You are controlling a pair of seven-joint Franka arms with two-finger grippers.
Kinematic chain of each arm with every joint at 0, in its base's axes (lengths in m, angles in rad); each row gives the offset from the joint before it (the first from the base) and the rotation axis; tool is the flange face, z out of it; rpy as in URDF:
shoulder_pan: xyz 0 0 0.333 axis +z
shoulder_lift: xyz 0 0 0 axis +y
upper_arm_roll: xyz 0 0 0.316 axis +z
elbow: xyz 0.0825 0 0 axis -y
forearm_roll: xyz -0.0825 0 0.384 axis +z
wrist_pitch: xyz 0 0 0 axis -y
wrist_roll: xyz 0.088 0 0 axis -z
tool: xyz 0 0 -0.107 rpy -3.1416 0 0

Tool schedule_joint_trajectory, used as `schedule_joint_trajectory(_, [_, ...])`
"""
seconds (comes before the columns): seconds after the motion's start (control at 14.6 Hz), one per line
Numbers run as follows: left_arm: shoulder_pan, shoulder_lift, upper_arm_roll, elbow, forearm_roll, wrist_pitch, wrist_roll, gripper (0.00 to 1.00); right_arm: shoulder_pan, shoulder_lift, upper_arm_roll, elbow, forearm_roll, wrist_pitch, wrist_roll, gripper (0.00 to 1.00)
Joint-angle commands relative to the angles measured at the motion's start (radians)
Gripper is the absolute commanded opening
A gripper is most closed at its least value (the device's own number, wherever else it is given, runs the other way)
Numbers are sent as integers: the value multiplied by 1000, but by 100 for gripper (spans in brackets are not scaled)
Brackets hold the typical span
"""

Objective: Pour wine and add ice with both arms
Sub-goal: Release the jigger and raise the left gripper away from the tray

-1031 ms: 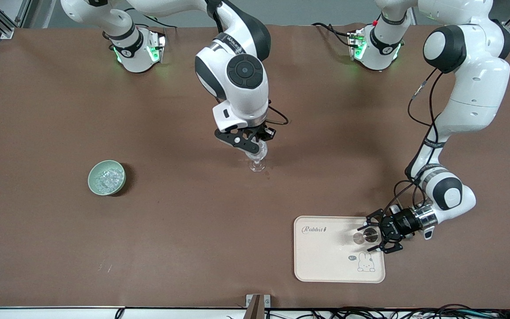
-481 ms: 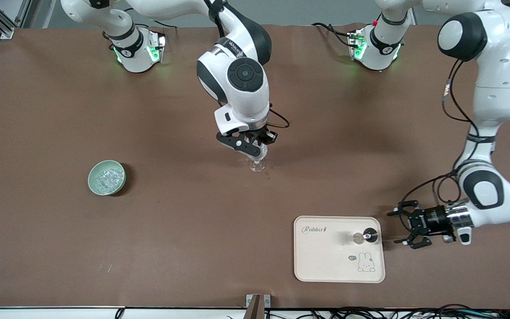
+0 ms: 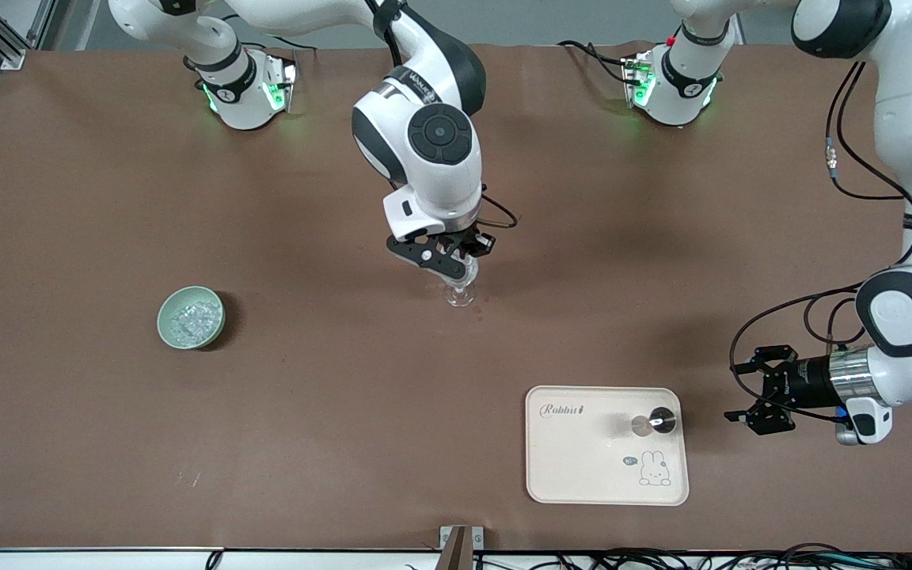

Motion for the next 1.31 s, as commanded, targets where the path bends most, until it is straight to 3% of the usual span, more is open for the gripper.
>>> schedule_joint_trajectory(0.0, [-5,-123,-64,-32,156,-75,13,100,23,5,-13,-2,0,-6,10,3])
schedule_joint_trajectory(0.34, [0,-282,-244,-34,503,-178,229,100,23,7,-13,-2,0,-6,10,7])
schedule_joint_trajectory(0.69, [-6,-432,-255,-38,543,-282,436,100,21,7,-13,-2,0,-6,10,13])
schedule_joint_trajectory(0.76, [-37,-469,-218,-55,539,-293,477,100,21,5,-13,-2,0,-6,10,15])
schedule_joint_trajectory(1.03, [-320,-659,154,-153,421,-376,620,100,21,5,-13,-2,0,-7,10,32])
schedule_joint_trajectory(1.24, [-362,-776,196,-274,407,-391,620,100,21,5,-13,-2,0,-7,10,41])
